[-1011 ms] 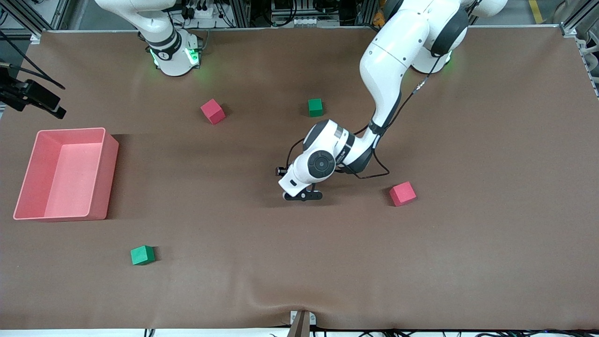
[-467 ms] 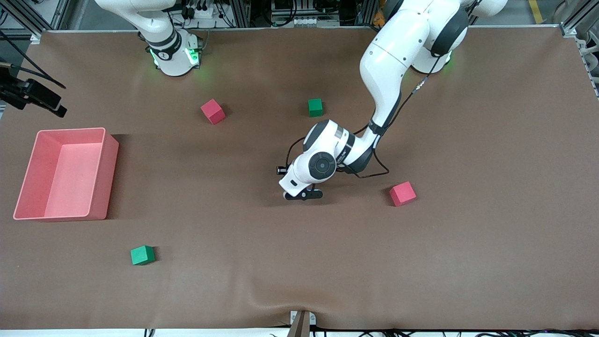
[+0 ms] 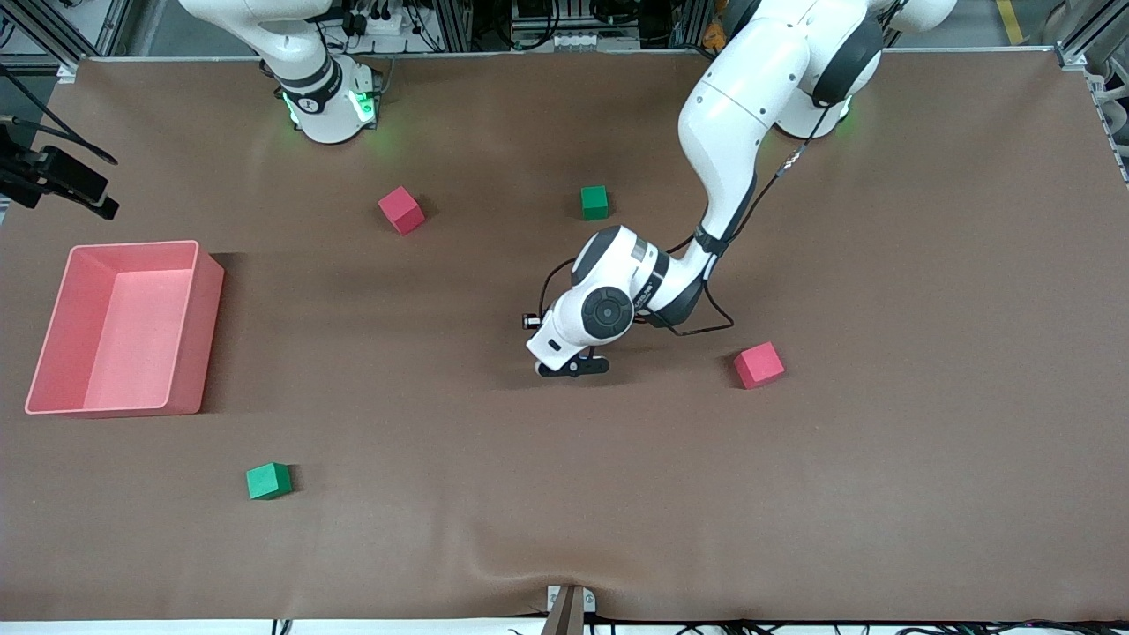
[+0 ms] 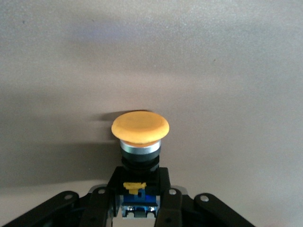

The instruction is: Place and upright button with both arms

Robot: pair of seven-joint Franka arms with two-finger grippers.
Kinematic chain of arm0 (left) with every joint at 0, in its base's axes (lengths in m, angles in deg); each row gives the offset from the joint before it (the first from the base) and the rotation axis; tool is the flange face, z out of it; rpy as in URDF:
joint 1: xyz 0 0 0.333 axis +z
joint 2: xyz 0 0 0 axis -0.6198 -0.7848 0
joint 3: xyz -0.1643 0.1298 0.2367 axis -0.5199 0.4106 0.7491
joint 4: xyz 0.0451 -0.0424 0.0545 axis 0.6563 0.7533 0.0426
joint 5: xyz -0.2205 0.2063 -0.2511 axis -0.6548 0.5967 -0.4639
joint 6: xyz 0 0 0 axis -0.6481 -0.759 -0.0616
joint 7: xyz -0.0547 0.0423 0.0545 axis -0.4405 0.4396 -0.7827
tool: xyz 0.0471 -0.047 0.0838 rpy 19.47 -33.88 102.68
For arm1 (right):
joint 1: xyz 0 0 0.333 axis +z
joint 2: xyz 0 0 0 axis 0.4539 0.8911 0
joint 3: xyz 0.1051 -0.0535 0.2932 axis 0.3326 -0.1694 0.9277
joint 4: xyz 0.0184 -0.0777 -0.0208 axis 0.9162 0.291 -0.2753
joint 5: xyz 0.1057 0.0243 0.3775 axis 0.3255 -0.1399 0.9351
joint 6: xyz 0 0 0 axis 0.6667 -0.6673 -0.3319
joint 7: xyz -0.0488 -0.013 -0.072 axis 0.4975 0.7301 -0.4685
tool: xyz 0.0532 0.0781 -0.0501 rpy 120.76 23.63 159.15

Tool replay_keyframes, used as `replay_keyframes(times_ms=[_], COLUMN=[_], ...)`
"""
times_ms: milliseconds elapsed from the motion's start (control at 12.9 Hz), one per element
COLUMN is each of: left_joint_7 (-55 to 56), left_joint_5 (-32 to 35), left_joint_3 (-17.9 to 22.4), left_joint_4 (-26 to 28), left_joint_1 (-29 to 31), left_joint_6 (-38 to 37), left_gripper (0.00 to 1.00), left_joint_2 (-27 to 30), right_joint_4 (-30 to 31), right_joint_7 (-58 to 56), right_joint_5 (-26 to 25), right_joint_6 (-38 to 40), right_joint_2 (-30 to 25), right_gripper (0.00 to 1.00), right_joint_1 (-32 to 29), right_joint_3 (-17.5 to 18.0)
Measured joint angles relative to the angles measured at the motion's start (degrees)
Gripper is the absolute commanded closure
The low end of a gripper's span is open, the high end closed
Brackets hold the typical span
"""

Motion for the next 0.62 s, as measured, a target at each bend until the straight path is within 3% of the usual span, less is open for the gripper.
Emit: replay_keyframes(times_ms=[467,622], left_joint_7=[0.16,2.87], left_joint_5=[0.12,4.92], left_joint_3=[0.57,0.84], left_joint_4=[-1.68,-1.70], left_joint_1=[0.19,-0.32], left_joint_6=[-0.01,-0.01], left_gripper=[1.00,1.00], left_joint_2=[2.66,5.76], right_joint_4=[0.00,0.00], right_joint_7=[-0.11,-0.11], right_joint_5=[-0.01,-0.02], right_joint_6=[0.05,0.07], right_joint_2=[0.01,0.01], right_gripper=[0.00,0.00], right_joint_1=[0.00,0.00], right_joint_3=[0.00,-0.01])
